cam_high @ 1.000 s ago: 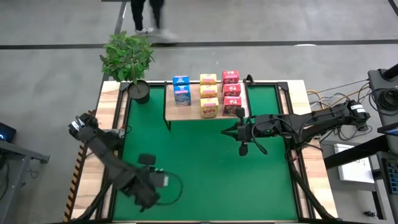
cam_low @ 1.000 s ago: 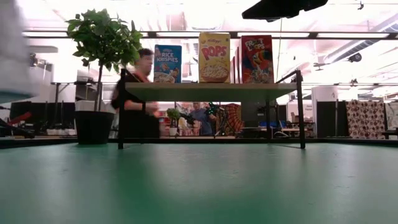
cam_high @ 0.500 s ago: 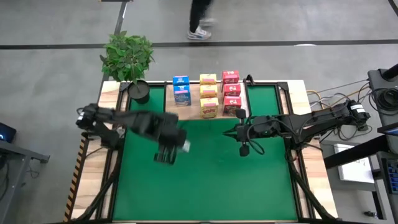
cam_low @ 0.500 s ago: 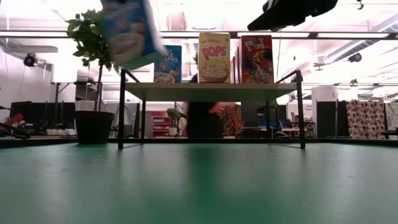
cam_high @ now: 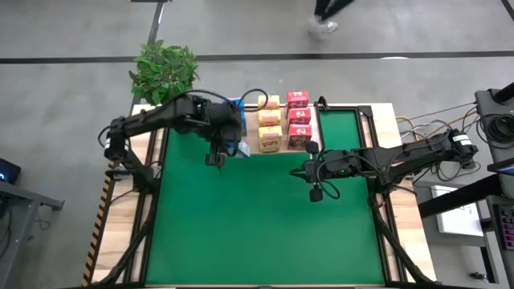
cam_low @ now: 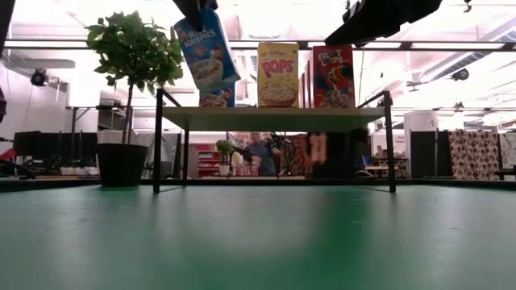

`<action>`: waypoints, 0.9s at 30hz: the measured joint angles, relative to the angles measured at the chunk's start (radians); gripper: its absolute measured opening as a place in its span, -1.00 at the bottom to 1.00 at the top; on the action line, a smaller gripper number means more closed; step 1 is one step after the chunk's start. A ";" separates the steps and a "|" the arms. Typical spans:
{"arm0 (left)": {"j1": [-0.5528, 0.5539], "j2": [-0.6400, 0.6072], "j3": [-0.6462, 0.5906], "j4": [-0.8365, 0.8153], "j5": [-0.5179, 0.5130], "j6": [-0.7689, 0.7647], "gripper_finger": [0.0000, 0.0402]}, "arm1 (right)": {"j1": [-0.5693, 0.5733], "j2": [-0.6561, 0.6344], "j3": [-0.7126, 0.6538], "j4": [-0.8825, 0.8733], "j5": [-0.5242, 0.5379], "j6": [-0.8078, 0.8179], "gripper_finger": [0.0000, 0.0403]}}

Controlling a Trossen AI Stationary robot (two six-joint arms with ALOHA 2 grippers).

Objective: Stack cereal on shelf
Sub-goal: Put the blue cereal box on the shelf aligned with the other blue cereal boxes

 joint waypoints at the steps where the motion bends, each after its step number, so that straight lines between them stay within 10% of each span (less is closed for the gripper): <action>1: 0.008 0.000 -0.005 0.002 0.006 0.009 -0.41 | 0.000 0.000 0.000 -0.001 0.000 0.000 -0.96; 27: 0.090 0.076 -0.016 0.025 -0.005 0.022 -0.28 | 0.000 0.000 0.000 -0.008 0.000 0.000 -0.96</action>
